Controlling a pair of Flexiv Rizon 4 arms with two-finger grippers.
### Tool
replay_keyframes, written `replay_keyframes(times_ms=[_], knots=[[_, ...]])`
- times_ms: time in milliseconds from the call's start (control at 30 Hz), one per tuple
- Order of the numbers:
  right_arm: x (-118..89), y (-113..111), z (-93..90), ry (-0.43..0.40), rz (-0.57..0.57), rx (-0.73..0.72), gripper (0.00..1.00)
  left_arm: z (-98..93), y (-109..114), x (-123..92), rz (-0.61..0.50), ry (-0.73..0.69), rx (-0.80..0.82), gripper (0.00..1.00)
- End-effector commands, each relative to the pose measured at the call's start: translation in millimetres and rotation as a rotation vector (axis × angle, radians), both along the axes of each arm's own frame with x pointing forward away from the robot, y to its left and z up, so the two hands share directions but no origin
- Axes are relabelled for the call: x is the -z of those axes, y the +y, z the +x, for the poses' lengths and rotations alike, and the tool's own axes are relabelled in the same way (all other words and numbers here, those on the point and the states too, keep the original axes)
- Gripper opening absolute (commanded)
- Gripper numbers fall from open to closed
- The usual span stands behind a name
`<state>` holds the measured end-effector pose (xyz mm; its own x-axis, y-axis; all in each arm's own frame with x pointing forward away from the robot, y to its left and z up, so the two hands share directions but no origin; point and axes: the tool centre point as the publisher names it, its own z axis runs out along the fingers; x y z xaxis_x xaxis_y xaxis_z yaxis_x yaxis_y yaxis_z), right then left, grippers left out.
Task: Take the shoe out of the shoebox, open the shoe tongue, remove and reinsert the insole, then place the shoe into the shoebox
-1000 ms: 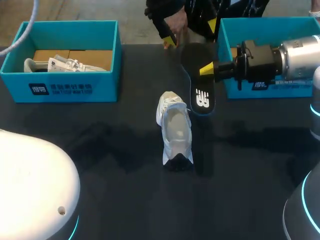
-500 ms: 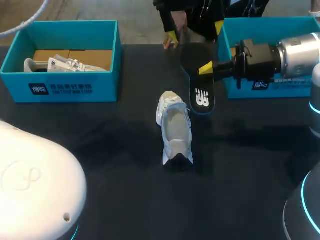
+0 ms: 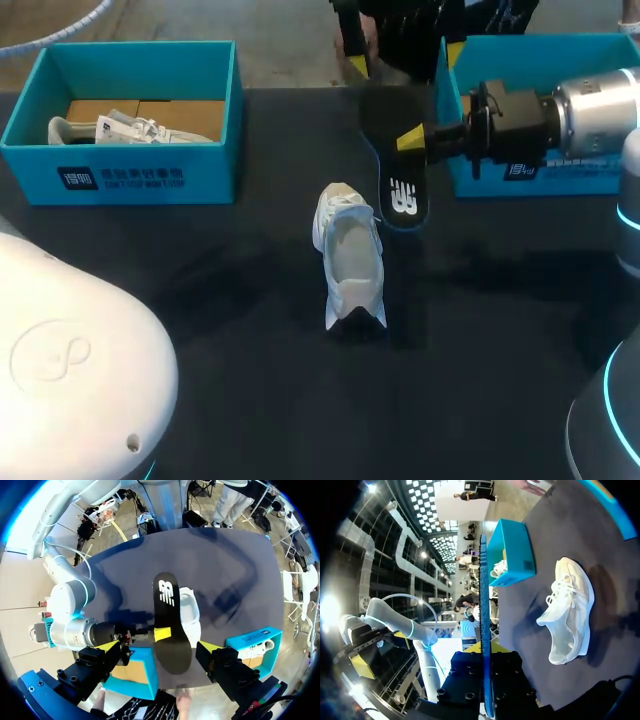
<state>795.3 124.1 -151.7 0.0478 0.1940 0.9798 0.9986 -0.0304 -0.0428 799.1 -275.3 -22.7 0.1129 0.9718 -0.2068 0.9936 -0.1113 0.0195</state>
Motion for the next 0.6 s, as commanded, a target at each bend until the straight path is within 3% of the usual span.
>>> replay_keyframes(times_ms=[33,233,600], knots=[[1.7,1.2,0.4,-0.001,0.002,0.001,0.00,0.1,-1.9,-0.1,-0.006,-0.001,-0.001,1.00],[1.0,-0.6,0.6,-0.003,0.000,-0.001,0.00,-1.4,-2.5,-0.2,-0.040,-0.006,-0.002,1.00],[-4.8,-10.9,-0.9,-0.006,-0.016,0.012,0.00,0.4,5.9,0.4,-0.233,-0.007,-0.046,1.00]])
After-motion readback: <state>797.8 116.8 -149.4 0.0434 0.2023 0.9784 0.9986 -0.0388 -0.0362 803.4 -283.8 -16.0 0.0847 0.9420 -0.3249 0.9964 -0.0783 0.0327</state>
